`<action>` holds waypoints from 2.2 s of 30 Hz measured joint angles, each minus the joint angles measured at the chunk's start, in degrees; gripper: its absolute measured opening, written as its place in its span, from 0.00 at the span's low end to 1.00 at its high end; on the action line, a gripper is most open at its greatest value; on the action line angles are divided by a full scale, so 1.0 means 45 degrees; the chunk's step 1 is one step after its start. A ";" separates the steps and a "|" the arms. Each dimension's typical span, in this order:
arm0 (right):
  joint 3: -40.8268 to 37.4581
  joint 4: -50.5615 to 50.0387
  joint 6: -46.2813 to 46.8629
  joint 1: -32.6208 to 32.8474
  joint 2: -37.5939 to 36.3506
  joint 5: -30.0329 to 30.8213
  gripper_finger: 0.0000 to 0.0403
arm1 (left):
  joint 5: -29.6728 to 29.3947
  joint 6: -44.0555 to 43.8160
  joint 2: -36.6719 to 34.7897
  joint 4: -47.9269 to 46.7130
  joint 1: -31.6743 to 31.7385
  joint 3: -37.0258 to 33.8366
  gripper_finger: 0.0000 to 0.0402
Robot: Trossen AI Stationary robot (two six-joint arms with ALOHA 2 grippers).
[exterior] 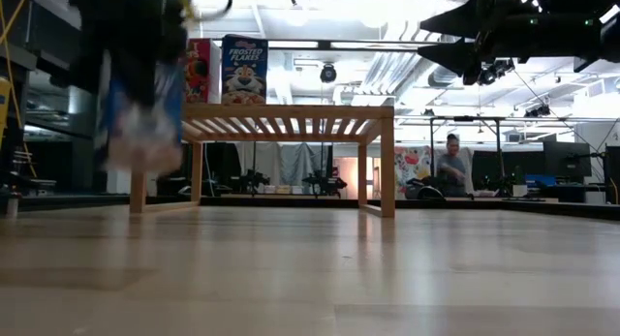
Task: Stack cereal on shelf
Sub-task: Put the blue cereal box on the shelf aligned with the other blue cereal box
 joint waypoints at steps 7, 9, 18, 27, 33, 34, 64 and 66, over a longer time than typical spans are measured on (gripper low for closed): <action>0.0000 -0.0003 0.0000 0.0001 0.0000 -0.0001 0.68 | -0.0774 0.3291 0.0005 0.1221 -0.0762 0.3985 0.41; 0.0000 -0.0003 0.0000 -0.0003 -0.0003 0.0003 0.68 | -0.1478 0.4730 0.0246 0.1165 -0.0598 0.5368 0.41; 0.0000 -0.0013 -0.0045 0.0002 0.0004 0.0003 0.68 | -0.4791 1.0703 0.3957 -0.3900 0.2355 1.3398 0.41; 0.0005 -0.0602 0.0000 0.0000 0.0005 0.0003 0.68 | -0.5675 1.4364 0.7232 -0.6777 0.5658 1.8325 0.41; 0.0005 -0.1045 0.0000 0.0000 0.0005 -0.0002 0.68 | -0.4343 1.5397 0.7321 -0.8078 0.7060 1.8010 0.41; 0.0005 -0.1034 0.0000 0.0002 0.0005 -0.0002 0.68 | -0.3895 1.5458 0.7325 -0.8137 0.7251 1.8003 0.41; 0.0005 -0.1105 0.0141 0.0002 0.0005 0.0445 0.68 | 0.0555 1.7812 0.7349 -0.8269 1.0123 1.5550 0.41; 0.0005 -0.1105 0.0215 0.0000 0.0005 0.0445 0.68 | 0.0698 1.7805 0.7349 -0.8283 1.0238 1.5340 0.41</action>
